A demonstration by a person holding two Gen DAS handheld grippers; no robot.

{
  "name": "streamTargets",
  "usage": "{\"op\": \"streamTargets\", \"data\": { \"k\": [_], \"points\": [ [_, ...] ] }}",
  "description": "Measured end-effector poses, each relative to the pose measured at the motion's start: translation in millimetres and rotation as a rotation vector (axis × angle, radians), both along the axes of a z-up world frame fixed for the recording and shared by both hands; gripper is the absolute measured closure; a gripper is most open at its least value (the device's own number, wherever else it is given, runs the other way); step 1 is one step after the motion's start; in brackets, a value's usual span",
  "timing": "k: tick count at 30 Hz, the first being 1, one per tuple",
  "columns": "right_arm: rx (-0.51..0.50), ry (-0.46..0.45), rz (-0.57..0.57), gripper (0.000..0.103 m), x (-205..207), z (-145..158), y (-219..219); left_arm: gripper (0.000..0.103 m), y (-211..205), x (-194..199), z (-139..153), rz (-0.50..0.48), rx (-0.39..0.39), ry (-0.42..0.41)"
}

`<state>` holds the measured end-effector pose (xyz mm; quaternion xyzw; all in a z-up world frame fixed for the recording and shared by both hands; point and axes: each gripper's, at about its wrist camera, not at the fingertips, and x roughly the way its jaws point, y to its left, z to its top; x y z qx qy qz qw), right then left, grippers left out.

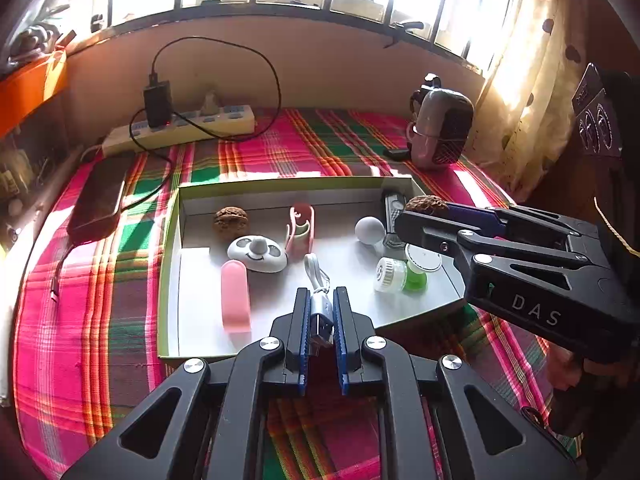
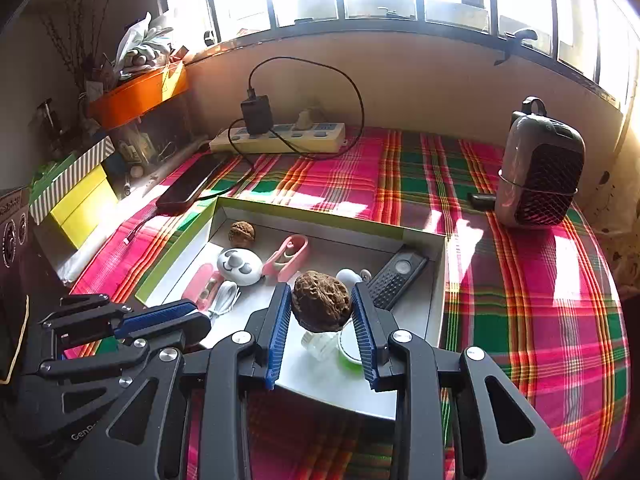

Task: Organize objects
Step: 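Lower and open both grippers to release walnut and cable in the tray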

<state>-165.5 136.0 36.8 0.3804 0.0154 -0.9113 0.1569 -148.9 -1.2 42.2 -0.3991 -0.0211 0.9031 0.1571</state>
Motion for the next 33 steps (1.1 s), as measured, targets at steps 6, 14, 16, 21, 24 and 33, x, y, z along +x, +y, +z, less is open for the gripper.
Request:
{"op": "streamTargets", "data": {
  "k": [6,14,16,21,24,33],
  "points": [
    [0.021,-0.016,-0.003,0.071,-31.7,-3.2,-3.9,0.093,-1.0,-16.3,-10.7,0.021,0.005,-0.023],
    [0.048,-0.056,0.004,0.07,-60.0,-17.0,-10.3,0.093,1.2,-30.7,-21.6,0.028,-0.007,-0.049],
    [0.055,-0.064,0.01,0.07,-65.0,-19.7,-12.1,0.093,1.9,-32.1,-22.4,0.028,-0.01,-0.048],
    [0.069,-0.085,0.014,0.07,-75.5,-26.5,-15.5,0.093,1.8,-36.2,-27.2,0.03,-0.009,-0.065],
    [0.079,-0.096,0.019,0.07,-78.7,-29.9,-16.9,0.093,1.3,-38.1,-29.5,0.033,-0.009,-0.075],
    [0.102,-0.131,0.028,0.07,-87.4,-40.3,-21.6,0.092,2.9,-41.8,-30.9,0.031,0.005,-0.092]
  ]
}}
